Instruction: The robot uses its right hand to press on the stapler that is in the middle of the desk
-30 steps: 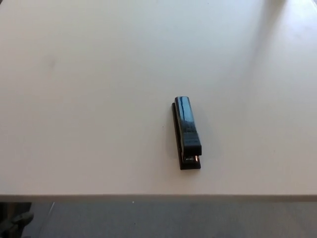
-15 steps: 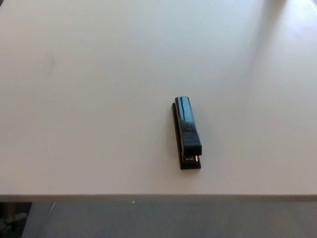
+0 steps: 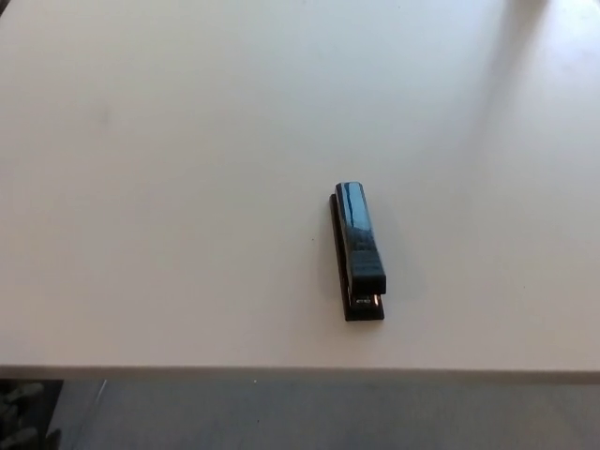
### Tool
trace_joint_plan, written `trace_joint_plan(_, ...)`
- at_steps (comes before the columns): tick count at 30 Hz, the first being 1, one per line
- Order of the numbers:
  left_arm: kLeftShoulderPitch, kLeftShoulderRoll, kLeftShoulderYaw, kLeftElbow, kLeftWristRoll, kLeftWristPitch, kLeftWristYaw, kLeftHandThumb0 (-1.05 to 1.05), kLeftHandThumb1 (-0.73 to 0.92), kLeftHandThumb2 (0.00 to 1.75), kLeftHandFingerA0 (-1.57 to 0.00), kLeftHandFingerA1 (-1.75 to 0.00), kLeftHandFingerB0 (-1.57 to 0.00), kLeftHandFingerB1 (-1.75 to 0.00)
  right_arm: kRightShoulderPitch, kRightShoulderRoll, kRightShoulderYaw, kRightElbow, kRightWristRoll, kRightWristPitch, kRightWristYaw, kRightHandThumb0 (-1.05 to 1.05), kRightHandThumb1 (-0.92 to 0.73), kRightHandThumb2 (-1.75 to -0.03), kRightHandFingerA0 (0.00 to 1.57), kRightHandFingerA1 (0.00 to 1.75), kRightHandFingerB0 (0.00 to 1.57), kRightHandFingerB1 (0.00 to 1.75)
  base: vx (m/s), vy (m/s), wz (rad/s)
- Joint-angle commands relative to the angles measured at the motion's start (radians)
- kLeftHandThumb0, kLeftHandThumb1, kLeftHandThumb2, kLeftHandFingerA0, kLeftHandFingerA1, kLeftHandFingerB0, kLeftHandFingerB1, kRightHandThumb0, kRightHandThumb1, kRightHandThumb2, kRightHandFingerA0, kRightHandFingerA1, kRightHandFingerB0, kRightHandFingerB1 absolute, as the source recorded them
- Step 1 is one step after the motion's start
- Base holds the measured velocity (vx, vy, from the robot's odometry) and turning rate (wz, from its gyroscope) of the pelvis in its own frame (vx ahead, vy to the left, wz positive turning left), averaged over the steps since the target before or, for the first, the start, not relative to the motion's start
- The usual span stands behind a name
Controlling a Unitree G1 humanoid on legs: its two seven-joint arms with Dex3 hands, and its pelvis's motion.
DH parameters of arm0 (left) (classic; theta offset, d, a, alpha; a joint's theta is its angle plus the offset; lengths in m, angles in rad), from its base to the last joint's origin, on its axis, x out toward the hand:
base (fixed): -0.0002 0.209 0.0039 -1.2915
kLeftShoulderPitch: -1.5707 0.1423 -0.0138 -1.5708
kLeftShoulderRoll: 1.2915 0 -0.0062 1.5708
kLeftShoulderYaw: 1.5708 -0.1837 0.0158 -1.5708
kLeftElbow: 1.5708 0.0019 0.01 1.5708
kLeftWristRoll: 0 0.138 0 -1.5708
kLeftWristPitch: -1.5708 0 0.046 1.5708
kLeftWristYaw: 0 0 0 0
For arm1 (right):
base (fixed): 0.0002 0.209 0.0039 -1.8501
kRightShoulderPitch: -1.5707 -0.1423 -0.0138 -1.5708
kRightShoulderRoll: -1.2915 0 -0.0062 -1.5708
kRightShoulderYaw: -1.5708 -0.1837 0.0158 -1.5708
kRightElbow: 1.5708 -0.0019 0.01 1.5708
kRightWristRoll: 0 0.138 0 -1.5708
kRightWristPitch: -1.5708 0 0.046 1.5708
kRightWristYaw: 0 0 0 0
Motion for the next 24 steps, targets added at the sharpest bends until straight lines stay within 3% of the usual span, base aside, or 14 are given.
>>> trace_joint_plan(1,-0.005,0.019,0.016,0.01,-0.021,0.063,0.006,-0.76,0.92,0.68,-0.18,-0.31,-0.21,-0.29,0.044,0.052,0.02,-0.019,-0.005,-0.183,0.038,-1.01,-0.76,-1.13,0.0,0.08,0.0,0.03,0.0,0.0,0.0)
trace_joint_plan(2,-0.002,0.023,0.016,0.011,-0.018,0.058,0.008,-0.36,0.51,1.09,0.0,-0.48,0.0,-0.45,0.048,0.059,0.024,-0.018,-0.009,-0.192,0.03,-0.96,-0.72,-1.13,0.0,0.15,0.01,0.1,0.0,0.0,0.0)
trace_joint_plan(3,-0.002,0.022,0.017,0.01,-0.019,0.057,0.007,-0.36,0.51,1.1,-0.01,-0.49,0.0,-0.45,0.053,0.06,0.029,-0.017,-0.014,-0.199,0.022,-0.97,-0.74,-1.13,0.04,0.16,0.07,0.12,0.0,0.0,0.0)
trace_joint_plan(4,-0.004,0.022,0.019,0.009,-0.022,0.071,0.001,-0.36,0.5,1.09,-0.01,-0.49,0.0,-0.45,0.059,0.057,0.037,-0.016,-0.021,-0.205,0.022,-0.93,-0.91,-0.66,0.0,0.28,0.01,0.26,0.0,0.0,0.0)
trace_joint_plan(5,-0.006,0.022,0.022,0.008,-0.026,0.077,-0.005,-0.36,0.5,1.09,-0.01,-0.49,0.0,-0.45,0.059,0.054,0.043,-0.014,-0.023,-0.207,0.022,-0.95,-0.9,-0.67,0.0,0.27,0.03,0.25,0.0,0.0,0.0)
trace_joint_plan(6,-0.003,0.019,0.03,0.008,-0.034,0.063,-0.02,-0.36,0.52,1.09,-0.01,-0.49,0.0,-0.46,0.059,0.046,0.056,-0.009,-0.034,-0.2,0.02,-0.86,-0.68,-1.12,0.01,0.23,0.02,0.21,0.0,0.0,0.0)
trace_joint_plan(8,0.005,0.019,0.033,0.004,-0.033,0.049,-0.022,-0.36,0.52,1.1,0.0,-0.49,0.0,-0.46,0.063,0.048,0.058,-0.006,-0.028,-0.212,0.031,-0.91,-0.71,-1.13,0.0,0.13,0.0,0.1,0.0,0.0,0.0)
trace_joint_plan(10,0.006,0.02,0.031,0.003,-0.028,0.046,-0.02,-0.36,0.51,1.09,0.0,-0.49,0.0,-0.46,0.063,0.046,0.071,-0.004,-0.036,-0.22,0.018,-1.0,-0.76,-1.14,0.09,0.14,0.1,0.09,0.0,0.0,0.0)
trace_joint_plan(13,0.004,0.019,0.028,0.002,-0.025,0.053,-0.015,-0.36,0.5,1.09,-0.01,-0.49,0.0,-0.45,0.06,0.049,0.068,-0.001,-0.022,-0.231,0.027,-0.94,-0.72,-1.12,0.02,0.12,0.02,0.07,0.0,0.0,0.0)
trace_joint_plan(24,0.002,0.02,0.026,0.001,-0.028,0.061,-0.015,-0.36,0.5,1.09,0.0,-0.48,0.0,-0.46,0.044,0.046,0.074,0.01,-0.028,-0.24,0.016,-0.94,-0.71,-1.12,0.0,0.13,0.0,0.07,0.0,0.0,0.0)
